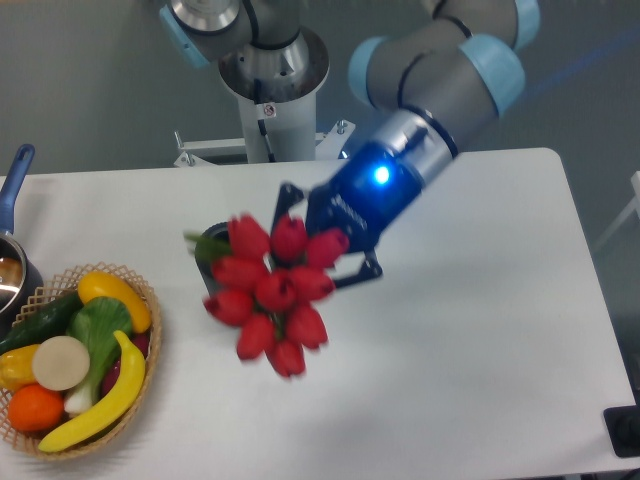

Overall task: Insert the flowers into the vase
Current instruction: 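Lower the tulip stems into the grey vase opening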

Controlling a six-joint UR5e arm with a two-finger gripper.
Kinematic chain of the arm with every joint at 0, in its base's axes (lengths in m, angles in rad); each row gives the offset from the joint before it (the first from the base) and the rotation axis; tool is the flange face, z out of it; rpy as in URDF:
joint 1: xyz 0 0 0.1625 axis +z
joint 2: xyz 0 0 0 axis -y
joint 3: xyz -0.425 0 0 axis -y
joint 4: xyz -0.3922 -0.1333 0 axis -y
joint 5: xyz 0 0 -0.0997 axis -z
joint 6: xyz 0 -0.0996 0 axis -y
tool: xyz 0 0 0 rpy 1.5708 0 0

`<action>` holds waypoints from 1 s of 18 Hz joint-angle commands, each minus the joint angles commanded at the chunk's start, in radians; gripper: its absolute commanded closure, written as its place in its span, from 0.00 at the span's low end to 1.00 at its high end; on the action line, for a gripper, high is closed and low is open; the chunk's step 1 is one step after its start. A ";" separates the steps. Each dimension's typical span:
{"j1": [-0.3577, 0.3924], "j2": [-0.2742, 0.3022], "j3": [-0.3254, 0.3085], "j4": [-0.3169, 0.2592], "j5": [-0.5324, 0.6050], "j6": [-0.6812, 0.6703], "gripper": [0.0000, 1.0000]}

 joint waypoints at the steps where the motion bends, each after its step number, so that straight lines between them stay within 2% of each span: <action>1: 0.000 0.018 -0.025 0.000 -0.006 0.017 0.91; 5: 0.021 0.083 -0.117 0.000 -0.086 0.078 0.89; 9: 0.038 0.131 -0.177 0.002 -0.087 0.089 0.89; 18: 0.044 0.146 -0.275 0.002 -0.087 0.184 0.87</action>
